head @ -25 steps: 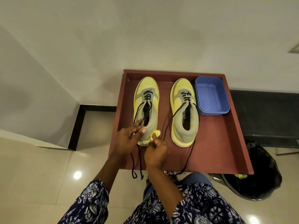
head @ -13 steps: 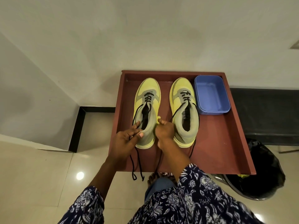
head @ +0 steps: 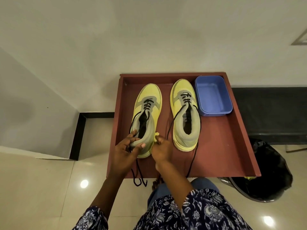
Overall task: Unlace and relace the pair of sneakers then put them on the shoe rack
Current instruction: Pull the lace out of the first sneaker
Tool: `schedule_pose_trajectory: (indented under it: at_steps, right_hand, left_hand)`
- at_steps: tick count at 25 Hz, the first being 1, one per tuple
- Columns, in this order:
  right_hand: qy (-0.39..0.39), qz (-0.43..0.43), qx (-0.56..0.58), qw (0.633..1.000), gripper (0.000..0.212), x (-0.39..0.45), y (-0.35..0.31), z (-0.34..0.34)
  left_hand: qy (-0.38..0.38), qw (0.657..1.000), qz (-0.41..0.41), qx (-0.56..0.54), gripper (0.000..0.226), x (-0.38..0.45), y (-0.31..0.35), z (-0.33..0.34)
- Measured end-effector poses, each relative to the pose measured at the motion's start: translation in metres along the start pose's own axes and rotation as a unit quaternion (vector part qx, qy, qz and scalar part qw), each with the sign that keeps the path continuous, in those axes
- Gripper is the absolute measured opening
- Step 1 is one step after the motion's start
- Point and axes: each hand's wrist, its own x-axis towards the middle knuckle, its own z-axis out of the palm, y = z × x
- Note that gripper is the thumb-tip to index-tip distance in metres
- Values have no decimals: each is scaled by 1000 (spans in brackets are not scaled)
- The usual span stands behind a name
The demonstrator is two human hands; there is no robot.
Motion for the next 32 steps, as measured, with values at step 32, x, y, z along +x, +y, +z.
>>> schedule_pose_trajectory:
  at_steps: [32]
  right_hand:
    - [17, -278, -184, 943, 35, 40, -66, -10]
  left_hand:
    - [-39, 999, 15, 27, 26, 6, -7, -6]
